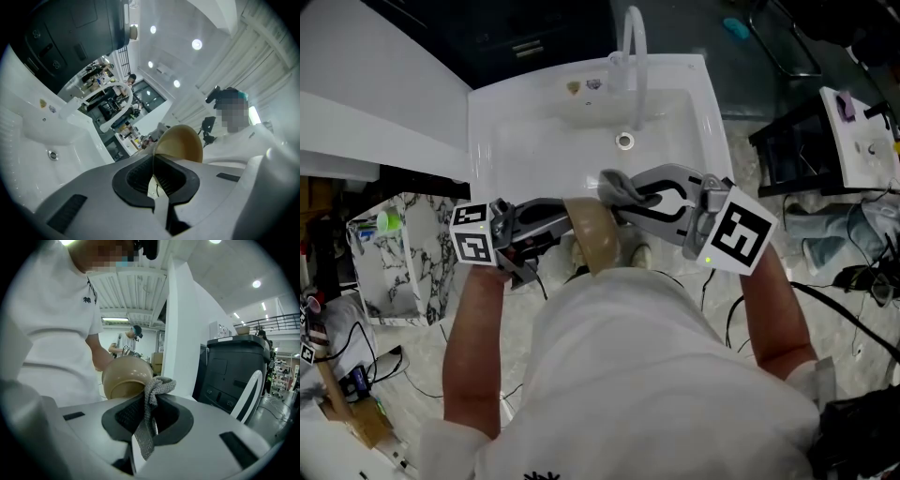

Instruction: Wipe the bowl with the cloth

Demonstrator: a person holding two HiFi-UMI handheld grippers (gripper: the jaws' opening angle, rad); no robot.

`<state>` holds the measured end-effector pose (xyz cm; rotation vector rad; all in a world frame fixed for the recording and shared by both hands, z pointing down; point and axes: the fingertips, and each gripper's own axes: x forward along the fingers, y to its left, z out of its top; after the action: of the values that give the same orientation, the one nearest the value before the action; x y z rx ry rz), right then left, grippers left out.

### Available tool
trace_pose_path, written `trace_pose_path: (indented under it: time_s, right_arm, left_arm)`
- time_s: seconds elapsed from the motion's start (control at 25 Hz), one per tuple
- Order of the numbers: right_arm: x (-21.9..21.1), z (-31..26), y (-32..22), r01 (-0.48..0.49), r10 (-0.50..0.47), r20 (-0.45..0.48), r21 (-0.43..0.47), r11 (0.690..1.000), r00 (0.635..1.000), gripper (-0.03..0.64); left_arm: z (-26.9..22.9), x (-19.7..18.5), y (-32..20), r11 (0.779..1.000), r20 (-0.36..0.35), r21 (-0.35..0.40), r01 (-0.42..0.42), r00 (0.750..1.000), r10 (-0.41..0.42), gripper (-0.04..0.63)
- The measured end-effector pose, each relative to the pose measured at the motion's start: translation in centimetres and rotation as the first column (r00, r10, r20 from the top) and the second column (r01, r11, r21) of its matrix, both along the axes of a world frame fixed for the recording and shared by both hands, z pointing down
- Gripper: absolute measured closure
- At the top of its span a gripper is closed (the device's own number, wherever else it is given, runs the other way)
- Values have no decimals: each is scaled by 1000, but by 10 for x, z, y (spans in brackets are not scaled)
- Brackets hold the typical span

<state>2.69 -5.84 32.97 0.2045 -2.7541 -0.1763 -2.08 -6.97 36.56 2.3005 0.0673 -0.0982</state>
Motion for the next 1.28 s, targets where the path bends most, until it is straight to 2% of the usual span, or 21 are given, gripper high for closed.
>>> trace_pose_path:
  time_s: [0.36,0.8,1.0,1.28]
  right_arm:
    - [-9,20,4,12,-14,-44,-29,1000,999,571]
    - [-5,20,21,75,-77,-49,-48,996,996,572]
    - [2,10,20,64,-65,-28,-38,997,998,571]
    - [3,7,9,10,-10,-16,-15,1000,1000,571]
  left_arm:
    - [-8,-2,-8,1000,-30,4,28,999,-28,577]
    - [6,-8,-18,997,15,-15,69,998,-69,577]
    - [14,-7,-16,997,34,-25,67,997,-66,577]
    - [10,0,-6,999,21,-21,31,999,-31,577]
